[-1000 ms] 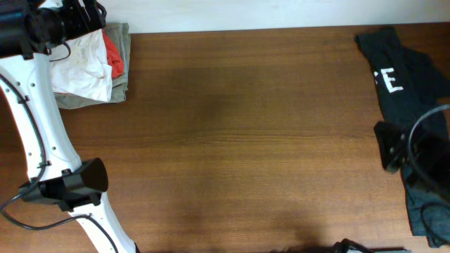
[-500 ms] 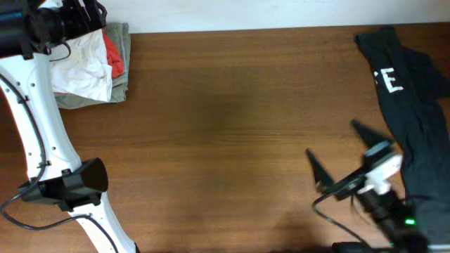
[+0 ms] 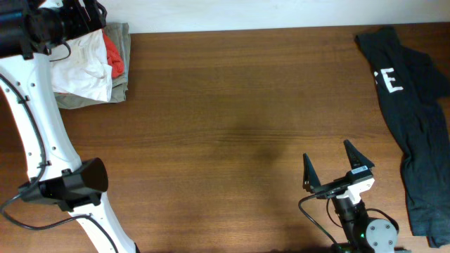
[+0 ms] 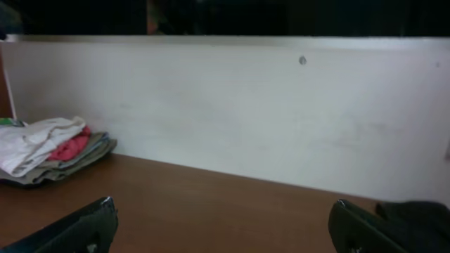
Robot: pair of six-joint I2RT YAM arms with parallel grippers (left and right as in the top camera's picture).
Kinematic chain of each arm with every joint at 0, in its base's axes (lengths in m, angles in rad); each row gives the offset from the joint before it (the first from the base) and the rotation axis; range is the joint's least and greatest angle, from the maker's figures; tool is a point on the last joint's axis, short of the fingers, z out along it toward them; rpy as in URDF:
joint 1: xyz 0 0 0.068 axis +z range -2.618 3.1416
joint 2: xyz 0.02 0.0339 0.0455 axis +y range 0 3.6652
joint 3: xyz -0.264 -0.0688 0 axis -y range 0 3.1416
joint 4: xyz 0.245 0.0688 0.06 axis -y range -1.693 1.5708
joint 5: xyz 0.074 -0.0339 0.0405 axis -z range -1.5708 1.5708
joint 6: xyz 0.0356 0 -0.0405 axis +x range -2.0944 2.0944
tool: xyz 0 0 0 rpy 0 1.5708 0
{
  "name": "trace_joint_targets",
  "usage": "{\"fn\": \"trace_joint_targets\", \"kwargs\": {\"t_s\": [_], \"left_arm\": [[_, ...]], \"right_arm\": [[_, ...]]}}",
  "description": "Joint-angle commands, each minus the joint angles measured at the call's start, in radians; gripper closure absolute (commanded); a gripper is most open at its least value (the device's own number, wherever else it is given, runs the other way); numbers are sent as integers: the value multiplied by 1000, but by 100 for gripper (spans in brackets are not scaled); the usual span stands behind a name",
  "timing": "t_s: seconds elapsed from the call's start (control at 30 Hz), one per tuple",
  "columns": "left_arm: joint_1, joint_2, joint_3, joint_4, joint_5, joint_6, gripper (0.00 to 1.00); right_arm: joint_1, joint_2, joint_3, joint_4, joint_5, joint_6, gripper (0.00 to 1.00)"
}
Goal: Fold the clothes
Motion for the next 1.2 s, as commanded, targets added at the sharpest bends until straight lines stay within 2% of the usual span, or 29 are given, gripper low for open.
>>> {"fn": "trace_joint_targets", "kwargs": {"t_s": [0.0, 0.2, 0.77, 0.9, 0.97, 1.03, 1.07, 1.17], "left_arm": [[0, -13, -1, 2, 10, 6, 1], [0, -13, -1, 2, 10, 6, 1], [0, -12, -1, -3, 10, 6, 1], [0, -35, -2, -185, 1, 6, 1], [-7, -55, -21, -264, -57, 8, 1], [-52, -161, -220, -211, -122, 89, 1], [-89, -292, -443, -87, -122, 148, 1], [-134, -562, -904, 219, -123, 266, 1]], "right_arm": [[19, -12, -37, -3, 63, -1, 1], [23, -12, -37, -234, 63, -56, 1], [21, -12, -37, -233, 63, -56, 1], [21, -12, -37, -233, 63, -56, 1], [21, -12, -37, -233, 63, -56, 1], [21, -12, -37, -233, 63, -56, 1], [21, -12, -37, -233, 63, -56, 1], [21, -12, -37, -233, 63, -56, 1]]}}
